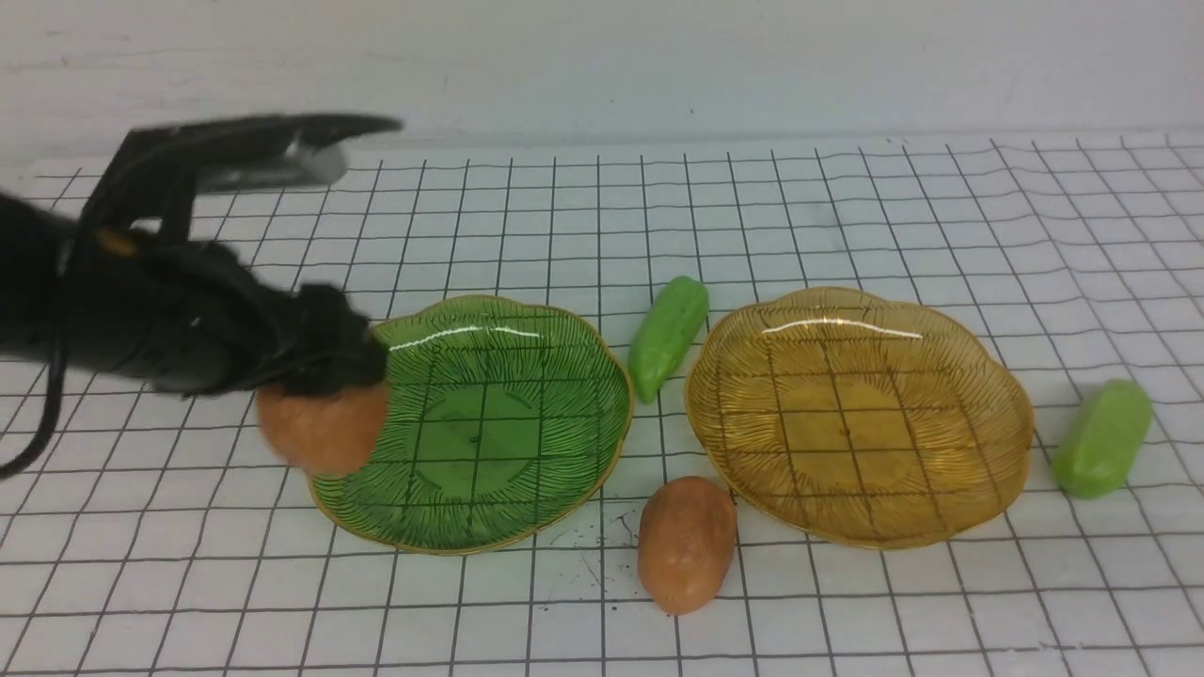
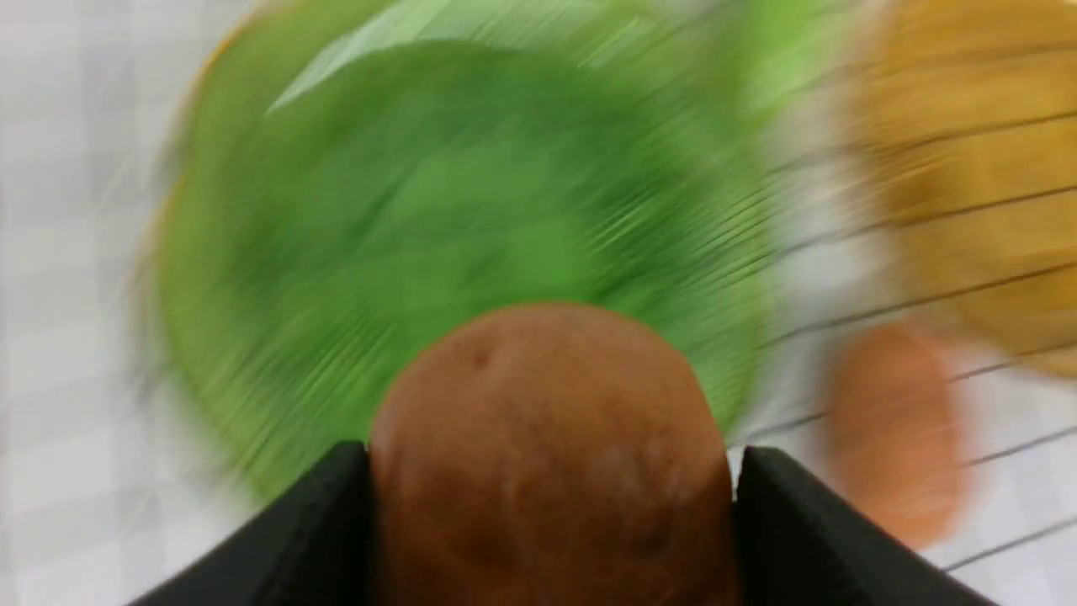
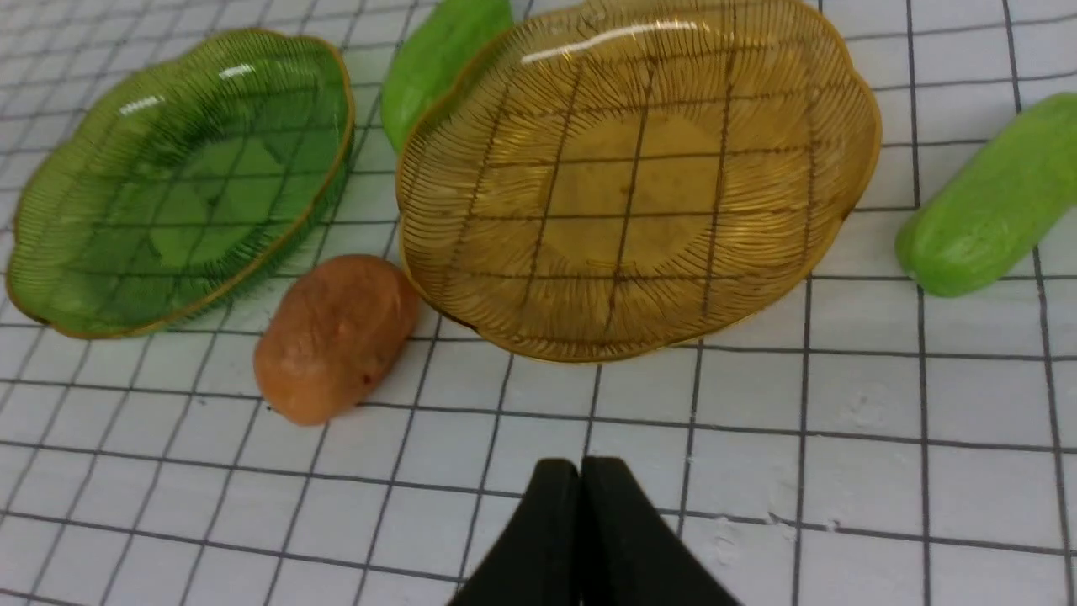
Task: Put different types of vegetables on the plate.
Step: 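Pick up the potato beside the plates and place it on a plate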
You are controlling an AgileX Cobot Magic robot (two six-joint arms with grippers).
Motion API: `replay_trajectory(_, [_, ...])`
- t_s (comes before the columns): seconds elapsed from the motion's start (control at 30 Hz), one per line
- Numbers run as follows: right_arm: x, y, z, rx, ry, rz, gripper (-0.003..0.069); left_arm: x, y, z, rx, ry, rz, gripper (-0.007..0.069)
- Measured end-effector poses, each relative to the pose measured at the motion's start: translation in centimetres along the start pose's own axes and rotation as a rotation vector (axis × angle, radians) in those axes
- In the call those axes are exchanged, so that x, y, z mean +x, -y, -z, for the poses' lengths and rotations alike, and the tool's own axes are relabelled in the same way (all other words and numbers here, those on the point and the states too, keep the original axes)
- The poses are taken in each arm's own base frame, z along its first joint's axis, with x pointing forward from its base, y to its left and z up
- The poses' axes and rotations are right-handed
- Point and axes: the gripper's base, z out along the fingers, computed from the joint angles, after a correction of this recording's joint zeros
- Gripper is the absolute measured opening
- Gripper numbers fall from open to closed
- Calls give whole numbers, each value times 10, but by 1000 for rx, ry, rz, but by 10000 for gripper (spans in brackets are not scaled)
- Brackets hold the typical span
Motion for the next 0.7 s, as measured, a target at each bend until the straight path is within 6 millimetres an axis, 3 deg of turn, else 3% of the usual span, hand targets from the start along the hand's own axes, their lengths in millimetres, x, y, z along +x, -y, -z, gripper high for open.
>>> replay_trajectory(0.17, [-6,4,-7,25,-20,13,-15,-37,59,-35,128,1,-147,478])
replay_trajectory(0.23, [-9,4,-6,32,-3,17,-15,-49,85,-68,172,-23,-217,478])
replay_trajectory(0.27, [-9,4,-6,32,-3,17,-15,-47,86,-73,175,-36,-221,478])
replay_trajectory(0.4, [-9,5,-6,34,4,18,-15,-52,130,-147,237,-112,-313,478])
replay_trajectory(0.47, [-9,5,-6,34,4,18,-15,-50,136,-166,242,-137,-317,478])
replay_trajectory(0.53, [-9,5,-6,34,4,17,-15,-45,142,-202,247,-197,-315,478])
replay_trajectory(0.67, [-9,5,-6,34,4,15,-15,-42,144,-227,245,-281,-304,492])
replay_trajectory(0.7, [-9,5,-6,34,4,14,-15,-40,145,-233,244,-325,-304,531])
